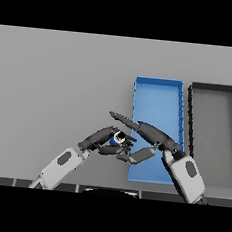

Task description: Pick up the blue pipe and place it into the blue bin.

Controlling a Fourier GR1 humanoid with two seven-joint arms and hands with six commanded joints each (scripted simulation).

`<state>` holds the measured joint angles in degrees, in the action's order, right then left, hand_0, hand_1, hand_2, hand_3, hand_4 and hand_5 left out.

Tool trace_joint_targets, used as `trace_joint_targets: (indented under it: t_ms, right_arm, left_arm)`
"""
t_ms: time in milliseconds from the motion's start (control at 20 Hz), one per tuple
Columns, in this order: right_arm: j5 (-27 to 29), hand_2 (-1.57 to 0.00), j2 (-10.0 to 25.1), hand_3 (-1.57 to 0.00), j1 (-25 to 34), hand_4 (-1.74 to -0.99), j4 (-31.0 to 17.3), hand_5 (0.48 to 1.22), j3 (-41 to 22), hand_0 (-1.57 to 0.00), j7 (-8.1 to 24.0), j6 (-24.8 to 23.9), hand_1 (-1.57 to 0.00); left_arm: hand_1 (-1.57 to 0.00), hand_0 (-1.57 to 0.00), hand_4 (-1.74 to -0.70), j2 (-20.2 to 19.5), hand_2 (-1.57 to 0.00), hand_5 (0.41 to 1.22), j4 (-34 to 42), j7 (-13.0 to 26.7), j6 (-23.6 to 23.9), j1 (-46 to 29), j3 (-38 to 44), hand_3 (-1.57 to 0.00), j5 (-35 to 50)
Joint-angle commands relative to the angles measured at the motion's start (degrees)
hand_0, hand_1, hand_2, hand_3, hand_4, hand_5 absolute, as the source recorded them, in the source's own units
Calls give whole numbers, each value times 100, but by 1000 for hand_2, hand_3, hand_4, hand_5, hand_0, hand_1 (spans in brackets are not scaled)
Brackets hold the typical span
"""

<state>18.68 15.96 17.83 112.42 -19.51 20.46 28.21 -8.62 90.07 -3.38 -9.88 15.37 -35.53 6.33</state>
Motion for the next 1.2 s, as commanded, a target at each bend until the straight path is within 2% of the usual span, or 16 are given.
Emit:
trace_joint_targets:
  t_ms: [0, 150, 250, 300, 350, 400, 450, 500, 600, 650, 700, 800, 850, 900, 1100, 1150]
  right_arm:
    - [-117, 1, -94, 1, 94, -1225, -134, 529, -57, 1, -45, 23, 1]
    - [-117, 1, -331, 1, 458, -1218, -451, 508, -132, 1, 116, 21, 1]
    - [-104, -102, -459, -46, 720, -1245, -636, 506, -188, -53, 140, 102, -84]
    - [-66, -237, -470, -161, 774, -1294, -710, 509, -193, -181, 147, 172, -225]
    - [-77, -379, -518, -296, 870, -1335, -780, 507, -256, -345, 207, 244, -375]
    - [-136, -531, -597, -440, 964, -1362, -889, 508, -307, -527, 253, 282, -534]
    - [-149, -739, -638, -635, 1046, -1430, -962, 522, -308, -718, 189, 334, -699]
    - [-28, -905, -677, -768, 1041, -1486, -978, 550, -322, -888, 158, 372, -873]
    - [295, -1145, -755, -957, 1036, -1562, -1029, 666, -387, -1134, 311, 430, -1124]
    - [444, -1230, -742, -1080, 1073, -1526, -1079, 728, -337, -1221, 432, 432, -1214]
    - [519, -1298, -807, -1178, 1015, -1495, -1124, 826, -349, -1291, 386, 435, -1285]
    - [410, -1396, -862, -1320, 963, -1452, -1119, 968, -353, -1392, 142, 442, -1388]
    - [97, -1431, -831, -1370, 966, -1441, -1062, 1019, -405, -1428, -97, 533, -1425]
    - [-118, -1459, -788, -1410, 961, -1447, -1029, 1059, -403, -1456, -187, 562, -1454]
    - [-104, -1525, -868, -1505, 852, -1475, -913, 1155, -393, -1524, -100, 528, -1523]
    - [-52, -1534, -916, -1518, 824, -1480, -905, 1168, -374, -1533, -97, 510, -1533]
  left_arm:
    - [-1571, -1571, -1741, 18, -1571, 1221, 38, 7, 28, -37, -40, -1536, -34]
    - [-1571, -1571, -1740, -112, -1571, 1221, 112, 44, 57, -6, -11, -1540, -119]
    - [-1571, -1571, -1736, -88, -1571, 1221, 111, 137, -34, 11, 29, -1484, 60]
    - [-1326, -1394, -1737, -162, -1320, 1221, 168, 90, 36, 23, -24, -1288, -156]
    - [-1078, -1182, -1682, -289, -1063, 1221, 163, 536, -24, 160, -112, -1030, -325]
    - [-878, -991, -1552, -350, -850, 1221, 125, 837, -121, 264, -147, -824, -360]
    - [-706, -818, -1480, -364, -680, 1221, 183, 979, -138, 236, -157, -659, -397]
    - [-706, -776, -1533, -298, -686, 1221, 130, 733, -94, 173, -93, -583, -443]
    - [-1017, -1063, -1607, -140, -969, 1221, 135, 536, 51, 138, -23, -939, -459]
    - [-1128, -1164, -1634, -81, -1051, 1221, 99, 485, 55, 141, 9, -1065, -359]
    - [-1217, -1246, -1655, -50, -1115, 1221, 163, 403, 69, 52, 53, -1166, -225]
    - [-1344, -1363, -1686, -2, -1254, 1221, 179, 178, 47, -50, 108, -1312, -65]
    - [-1390, -1404, -1697, 45, -1310, 1221, 165, 117, 63, -39, 81, -1364, -72]
    - [-1426, -1438, -1706, -3, -1348, 1221, 118, 158, 25, 16, 113, -1405, -58]
    - [-1512, -1516, -1727, -71, -1388, 1221, 178, 131, -41, -38, 141, -1503, 84]
    - [-1354, -1435, -1648, -120, -1221, 1221, 205, 11, -11, -62, 105, -1333, 3]
